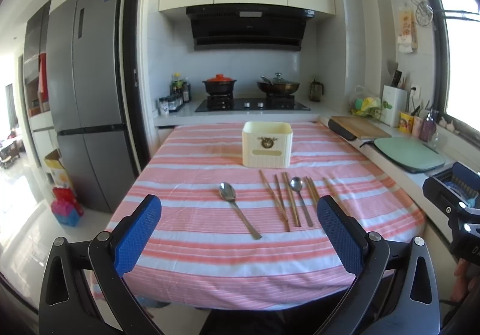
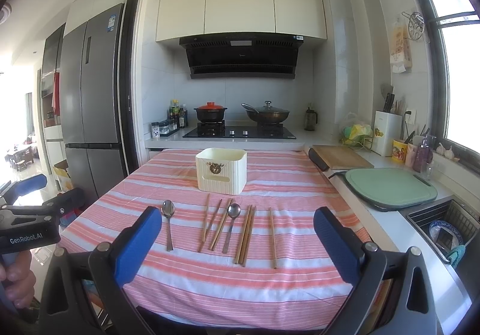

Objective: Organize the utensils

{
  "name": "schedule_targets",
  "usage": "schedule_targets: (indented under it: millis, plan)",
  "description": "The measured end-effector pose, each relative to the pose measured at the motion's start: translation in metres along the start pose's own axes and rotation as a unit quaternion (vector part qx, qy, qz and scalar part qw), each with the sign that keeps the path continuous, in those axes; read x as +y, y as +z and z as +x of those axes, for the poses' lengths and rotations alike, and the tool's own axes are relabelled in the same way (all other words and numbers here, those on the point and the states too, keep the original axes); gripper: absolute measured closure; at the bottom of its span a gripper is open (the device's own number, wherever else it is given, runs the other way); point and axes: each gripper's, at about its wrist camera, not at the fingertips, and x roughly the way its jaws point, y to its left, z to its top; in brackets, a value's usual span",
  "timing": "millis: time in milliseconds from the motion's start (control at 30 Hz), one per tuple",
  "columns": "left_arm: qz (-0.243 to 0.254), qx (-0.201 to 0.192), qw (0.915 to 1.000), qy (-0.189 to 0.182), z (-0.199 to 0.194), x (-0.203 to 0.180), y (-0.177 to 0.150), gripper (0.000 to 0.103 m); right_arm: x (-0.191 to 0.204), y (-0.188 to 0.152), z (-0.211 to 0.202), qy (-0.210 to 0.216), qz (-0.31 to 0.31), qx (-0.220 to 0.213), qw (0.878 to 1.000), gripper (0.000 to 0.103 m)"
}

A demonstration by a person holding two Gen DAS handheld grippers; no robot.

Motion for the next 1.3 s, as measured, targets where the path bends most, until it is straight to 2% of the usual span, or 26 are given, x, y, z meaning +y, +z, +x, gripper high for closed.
schedule_targets:
  millis: [1300]
  plan:
    - [0.001, 0.0, 1.0, 0.001, -0.0024, 0.0, -0.0004, 0.0, 0.001, -0.0042, 0.0041, 0.003, 0.001, 0.004, 1.0, 0.0]
